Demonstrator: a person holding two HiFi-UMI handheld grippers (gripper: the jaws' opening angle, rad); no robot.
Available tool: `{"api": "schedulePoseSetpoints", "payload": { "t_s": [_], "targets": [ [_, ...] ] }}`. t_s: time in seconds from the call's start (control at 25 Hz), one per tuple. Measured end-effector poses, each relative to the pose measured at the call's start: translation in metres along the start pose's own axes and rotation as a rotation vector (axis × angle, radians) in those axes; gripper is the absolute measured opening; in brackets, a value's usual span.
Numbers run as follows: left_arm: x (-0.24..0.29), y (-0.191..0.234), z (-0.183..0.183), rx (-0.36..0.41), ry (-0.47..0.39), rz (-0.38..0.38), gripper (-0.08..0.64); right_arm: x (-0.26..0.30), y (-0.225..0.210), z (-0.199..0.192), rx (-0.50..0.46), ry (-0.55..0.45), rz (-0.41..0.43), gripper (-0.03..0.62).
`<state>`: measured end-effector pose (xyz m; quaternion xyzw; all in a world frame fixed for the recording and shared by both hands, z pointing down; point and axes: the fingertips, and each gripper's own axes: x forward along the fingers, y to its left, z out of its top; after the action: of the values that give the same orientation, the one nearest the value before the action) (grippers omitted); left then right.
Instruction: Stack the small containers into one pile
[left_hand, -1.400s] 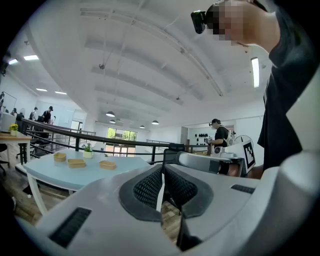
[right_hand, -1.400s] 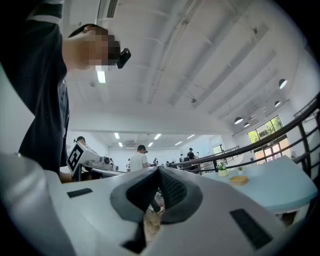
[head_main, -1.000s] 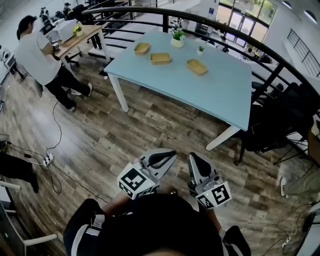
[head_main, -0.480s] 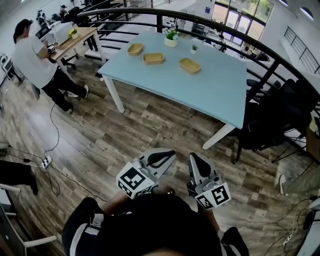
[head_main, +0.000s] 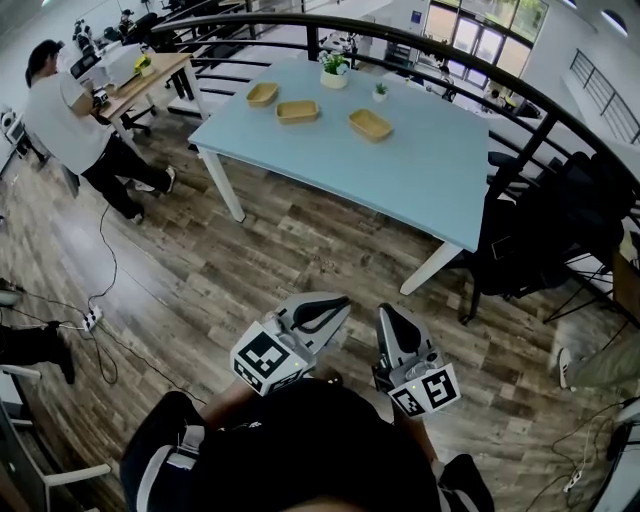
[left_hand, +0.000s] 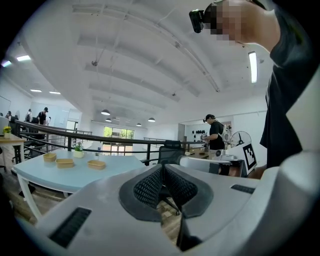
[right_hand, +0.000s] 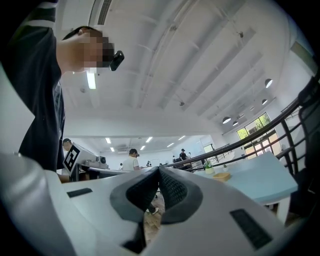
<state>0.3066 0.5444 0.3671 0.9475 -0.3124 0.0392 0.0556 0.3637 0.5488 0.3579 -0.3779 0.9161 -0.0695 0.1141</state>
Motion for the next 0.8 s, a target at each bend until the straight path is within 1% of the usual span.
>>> {"api": "schedulePoseSetpoints", "payload": {
  "t_s": [0.2, 0.28, 0.4, 0.52, 0.8],
  "targets": [
    [0.006, -0.010, -0.003, 0.004, 0.011, 0.005, 0.023, -0.007, -0.009, -0.008, 0.013, 0.025, 0.001, 0.001],
    [0.005, -0.009, -0.007, -0.008, 0.016, 0.011, 0.024, -0.007, -0.009, -0.008, 0.028, 0.020, 0.007, 0.000],
    [0.006, 0.000, -0.007, -0.033, 0.006, 0.029, 0.024, -0.003, -0.012, -0.007, 0.030, 0.016, 0.009, 0.000],
    [0.010, 0.013, -0.001, -0.027, -0.016, 0.033, 0.025, 0.007, -0.017, -0.006, 0.021, 0.026, 0.011, 0.000],
    [0.015, 0.051, 0.000, -0.029, -0.023, 0.027, 0.023, 0.044, -0.024, -0.008, 0.012, 0.028, 0.016, 0.000]
  ]
}}
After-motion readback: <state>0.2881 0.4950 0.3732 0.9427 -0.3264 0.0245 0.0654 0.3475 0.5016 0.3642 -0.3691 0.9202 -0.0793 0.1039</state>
